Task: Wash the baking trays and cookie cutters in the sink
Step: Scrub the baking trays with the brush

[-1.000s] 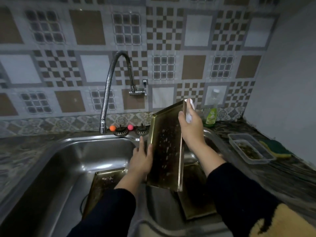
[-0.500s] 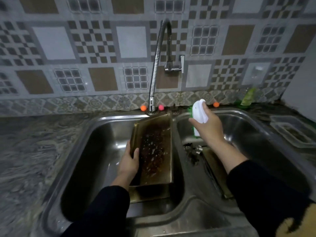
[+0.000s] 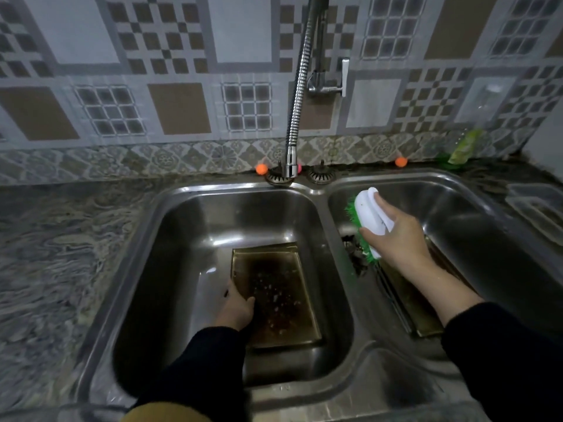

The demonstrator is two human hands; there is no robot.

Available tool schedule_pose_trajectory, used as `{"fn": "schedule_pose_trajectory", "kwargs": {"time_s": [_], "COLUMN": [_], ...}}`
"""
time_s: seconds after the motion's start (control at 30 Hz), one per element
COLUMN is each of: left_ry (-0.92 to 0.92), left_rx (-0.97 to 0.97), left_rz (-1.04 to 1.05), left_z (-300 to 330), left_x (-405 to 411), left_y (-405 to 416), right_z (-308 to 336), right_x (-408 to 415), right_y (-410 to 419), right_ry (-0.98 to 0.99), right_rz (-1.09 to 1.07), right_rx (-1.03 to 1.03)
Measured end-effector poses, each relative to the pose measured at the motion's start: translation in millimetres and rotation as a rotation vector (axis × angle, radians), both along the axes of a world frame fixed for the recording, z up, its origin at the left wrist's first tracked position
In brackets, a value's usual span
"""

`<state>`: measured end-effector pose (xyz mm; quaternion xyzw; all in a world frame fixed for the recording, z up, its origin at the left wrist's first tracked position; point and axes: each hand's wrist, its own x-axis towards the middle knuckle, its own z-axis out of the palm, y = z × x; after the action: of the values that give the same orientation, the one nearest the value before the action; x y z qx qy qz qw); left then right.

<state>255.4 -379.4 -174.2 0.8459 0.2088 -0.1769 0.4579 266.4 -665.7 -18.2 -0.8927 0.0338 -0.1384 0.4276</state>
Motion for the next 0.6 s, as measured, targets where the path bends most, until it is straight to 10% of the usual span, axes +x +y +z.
{"fn": "schedule_pose_trajectory", "kwargs": {"time_s": [0.6], "left_ry": [0.12], "left_rx": [0.403], "left_rz": [-0.224], "left_z": [16], "left_x": [23], "left_y": [0], "right_z": [-7], "right_x": [-1], "right_y": [-3], "right_ry": [0.075], "right_rz": [0.055], "right_rx": [-0.022]}}
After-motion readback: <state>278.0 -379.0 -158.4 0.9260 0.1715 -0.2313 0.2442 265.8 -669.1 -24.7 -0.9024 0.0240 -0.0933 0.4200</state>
